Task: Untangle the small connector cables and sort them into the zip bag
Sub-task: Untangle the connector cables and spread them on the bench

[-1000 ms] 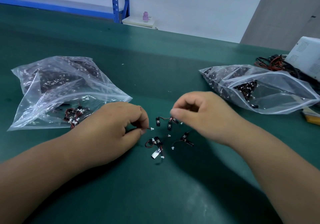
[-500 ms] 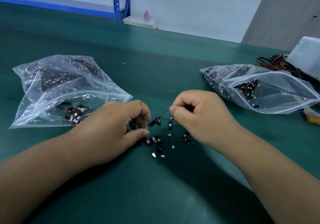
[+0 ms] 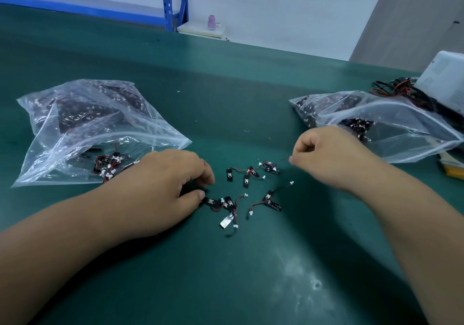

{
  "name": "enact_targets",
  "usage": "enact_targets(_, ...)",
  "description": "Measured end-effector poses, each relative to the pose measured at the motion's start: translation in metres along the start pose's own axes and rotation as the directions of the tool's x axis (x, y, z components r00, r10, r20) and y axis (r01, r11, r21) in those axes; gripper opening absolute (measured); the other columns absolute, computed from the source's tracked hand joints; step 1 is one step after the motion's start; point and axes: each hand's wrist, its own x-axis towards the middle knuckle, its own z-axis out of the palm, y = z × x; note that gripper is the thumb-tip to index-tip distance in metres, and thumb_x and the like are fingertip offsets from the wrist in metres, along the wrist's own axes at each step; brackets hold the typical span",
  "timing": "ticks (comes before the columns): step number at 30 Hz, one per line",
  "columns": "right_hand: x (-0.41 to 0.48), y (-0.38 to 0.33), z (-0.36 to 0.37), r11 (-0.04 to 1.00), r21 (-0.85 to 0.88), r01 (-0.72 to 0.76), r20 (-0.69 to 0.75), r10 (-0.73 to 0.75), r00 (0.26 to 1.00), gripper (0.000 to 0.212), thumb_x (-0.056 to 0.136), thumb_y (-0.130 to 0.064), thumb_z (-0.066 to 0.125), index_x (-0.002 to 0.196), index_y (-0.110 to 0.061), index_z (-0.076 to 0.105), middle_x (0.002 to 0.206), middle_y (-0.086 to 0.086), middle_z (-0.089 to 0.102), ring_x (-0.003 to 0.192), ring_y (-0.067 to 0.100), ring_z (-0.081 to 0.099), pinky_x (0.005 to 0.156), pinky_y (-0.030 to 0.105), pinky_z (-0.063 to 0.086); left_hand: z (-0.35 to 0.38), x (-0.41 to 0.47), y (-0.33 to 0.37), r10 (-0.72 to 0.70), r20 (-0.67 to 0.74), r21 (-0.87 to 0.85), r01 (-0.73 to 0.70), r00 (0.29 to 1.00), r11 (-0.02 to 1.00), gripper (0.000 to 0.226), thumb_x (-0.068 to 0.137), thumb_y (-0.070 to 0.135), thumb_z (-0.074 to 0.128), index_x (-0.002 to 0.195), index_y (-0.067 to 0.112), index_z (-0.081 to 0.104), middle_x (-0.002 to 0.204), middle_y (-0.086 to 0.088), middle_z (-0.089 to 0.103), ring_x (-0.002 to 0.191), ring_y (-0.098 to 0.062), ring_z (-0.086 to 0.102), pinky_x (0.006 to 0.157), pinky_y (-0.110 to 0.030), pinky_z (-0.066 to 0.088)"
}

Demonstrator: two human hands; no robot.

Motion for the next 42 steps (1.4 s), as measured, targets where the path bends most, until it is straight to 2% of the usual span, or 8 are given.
enact_targets(8, -0.008, -0.01, -0.008, 0.973, -0.211, 0.093, 0.171, -0.057, 0.984, 0.015, 0.081, -0.03, 0.072, 0.069, -0.025, 0.066, 0.073, -0.011, 0.064, 0.071, 0.006, 0.059, 0.069, 0.028, 0.052, -0.001, 0.001, 0.001, -0.01, 0.0, -0.004, 0.01, 1.0, 1.0, 0.027, 0.083, 0.014, 0.061, 0.094, 0.038, 0.063, 0.09, 0.024, 0.058, 0.093, 0.002, 0.052, 0.087, -0.026, 0.045)
enact_targets(14, -0.014, -0.018, -0.009, 0.974, -0.018, 0.226, 0.366, -0.204, 0.908, 0.011, 0.079, -0.031, 0.079, 0.078, -0.031, 0.068, 0.062, -0.019, 0.062, 0.047, -0.003, 0.053, 0.044, 0.013, 0.036, -0.002, 0.0, 0.001, 0.049, 0.06, -0.017, -0.048, 0.997, 0.999, 0.015, 0.084, 0.049, 0.051, 0.092, 0.041, 0.06, 0.094, 0.025, 0.054, 0.099, 0.002, 0.05, 0.088, -0.028, 0.04)
enact_targets(17, -0.015, -0.019, -0.003, 0.967, -0.043, 0.252, 0.442, -0.208, 0.873, 0.014, 0.079, -0.034, 0.08, 0.082, -0.031, 0.067, 0.06, -0.029, 0.058, 0.047, -0.007, 0.052, 0.044, 0.013, 0.034, -0.002, -0.001, 0.002, 0.082, 0.077, -0.004, -0.082, 0.994, 0.997, 0.006, 0.087, 0.047, 0.06, 0.087, 0.041, 0.059, 0.093, 0.023, 0.053, 0.096, 0.0, 0.049, 0.085, -0.027, 0.038)
enact_targets(26, -0.011, -0.015, 0.002, 0.976, -0.057, 0.211, 0.418, -0.169, 0.893, 0.015, 0.081, -0.026, 0.079, 0.075, -0.027, 0.065, 0.053, -0.016, 0.058, 0.045, -0.005, 0.049, 0.046, 0.016, 0.033, -0.005, 0.0, 0.003, 0.091, 0.066, -0.005, -0.091, 0.994, 0.996, 0.017, 0.082, 0.026, 0.066, 0.076, 0.034, 0.053, 0.087, 0.018, 0.054, 0.091, -0.003, 0.05, 0.076, -0.016, 0.032)
enact_targets(32, -0.01, -0.011, -0.005, 0.983, -0.007, 0.183, 0.35, -0.169, 0.921, 0.021, 0.078, -0.024, 0.082, 0.084, -0.027, 0.062, 0.066, -0.008, 0.059, 0.047, -0.002, 0.05, 0.051, 0.021, 0.039, -0.007, -0.001, 0.002, 0.101, 0.092, -0.015, -0.1, 0.991, 0.995, 0.004, 0.072, 0.025, 0.054, 0.072, 0.029, 0.052, 0.084, 0.013, 0.055, 0.086, -0.009, 0.052, 0.07, -0.014, 0.032)
enact_targets(36, -0.008, -0.004, -0.004, 0.989, 0.005, 0.15, 0.276, -0.145, 0.95, 0.035, 0.078, -0.026, 0.081, 0.099, -0.038, 0.056, 0.093, -0.013, 0.058, 0.069, 0.004, 0.055, 0.063, 0.027, 0.046, -0.006, 0.0, 0.0, 0.104, 0.105, -0.019, -0.103, 0.989, 0.994, 0.003, 0.069, 0.025, 0.051, 0.07, 0.028, 0.051, 0.082, 0.013, 0.054, 0.085, -0.01, 0.052, 0.071, -0.016, 0.03)
enact_targets(40, -0.002, 0.002, 0.002, 0.995, -0.017, 0.096, 0.228, -0.09, 0.97, 0.04, 0.087, -0.008, 0.062, 0.105, -0.043, 0.052, 0.106, -0.015, 0.056, 0.083, 0.008, 0.057, 0.072, 0.03, 0.05, -0.005, 0.0, -0.001, 0.096, 0.1, -0.01, -0.095, 0.99, 0.995, 0.002, 0.068, 0.027, 0.05, 0.07, 0.029, 0.051, 0.083, 0.014, 0.054, 0.087, -0.009, 0.051, 0.072, -0.014, 0.028)
enact_targets(42, -0.001, 0.004, 0.005, 0.996, -0.027, 0.082, 0.239, -0.073, 0.968, 0.052, 0.088, -0.003, 0.056, 0.123, -0.041, 0.053, 0.124, -0.012, 0.057, 0.1, 0.011, 0.058, 0.084, 0.029, 0.049, -0.005, 0.0, -0.001, 0.095, 0.1, -0.005, -0.095, 0.99, 0.995, 0.002, 0.069, 0.027, 0.05, 0.07, 0.029, 0.051, 0.083, 0.014, 0.054, 0.087, -0.008, 0.051, 0.071, -0.014, 0.028)
